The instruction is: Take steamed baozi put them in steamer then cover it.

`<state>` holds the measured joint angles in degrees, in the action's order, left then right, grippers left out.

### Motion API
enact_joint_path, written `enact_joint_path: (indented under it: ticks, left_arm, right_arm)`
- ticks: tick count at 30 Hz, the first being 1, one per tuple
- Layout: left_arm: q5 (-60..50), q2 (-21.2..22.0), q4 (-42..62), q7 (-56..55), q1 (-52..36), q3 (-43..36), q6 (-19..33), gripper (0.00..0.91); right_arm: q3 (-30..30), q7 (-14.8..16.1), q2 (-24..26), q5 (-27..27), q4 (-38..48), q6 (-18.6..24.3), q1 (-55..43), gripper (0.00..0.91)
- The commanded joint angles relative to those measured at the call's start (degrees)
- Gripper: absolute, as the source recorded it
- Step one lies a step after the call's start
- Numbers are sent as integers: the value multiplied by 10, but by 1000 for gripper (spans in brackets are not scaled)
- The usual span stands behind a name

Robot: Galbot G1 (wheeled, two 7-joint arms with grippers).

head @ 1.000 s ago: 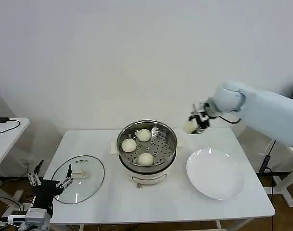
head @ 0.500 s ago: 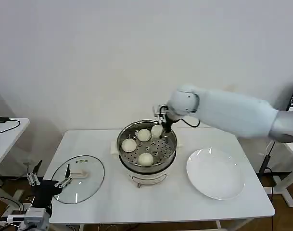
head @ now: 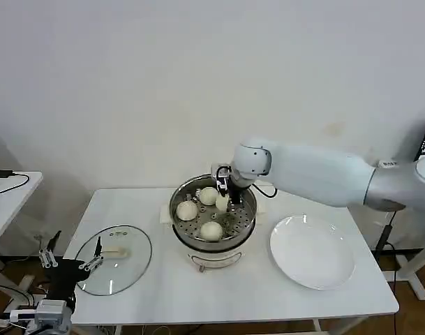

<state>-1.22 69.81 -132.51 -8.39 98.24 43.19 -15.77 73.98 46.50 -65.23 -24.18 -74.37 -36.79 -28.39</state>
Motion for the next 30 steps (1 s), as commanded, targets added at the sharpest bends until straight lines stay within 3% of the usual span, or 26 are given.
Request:
enact_joint_path:
  ticks: [1,15,16,18,30]
  left_arm:
    - [0,0,0,0,0,0,0,907]
    - [0,0,-1,0,0,2,-1,907]
    - [0,0,-1,0,0,2,-1,907]
    - [0,1,-2,0,0,2,0,907]
    - [1,2,-6,0,2,3,-1,907]
  right_arm:
    - [1,0,-5,18,14,-10,19,625]
    - [-3,3,-4,28,19,-10,35,625]
    - [-3,3,-4,28,20,-10,35,635]
    - [-4,1,-3,30,20,-10,36,907]
    - [-16,-10,3,27,11,-9,36,907]
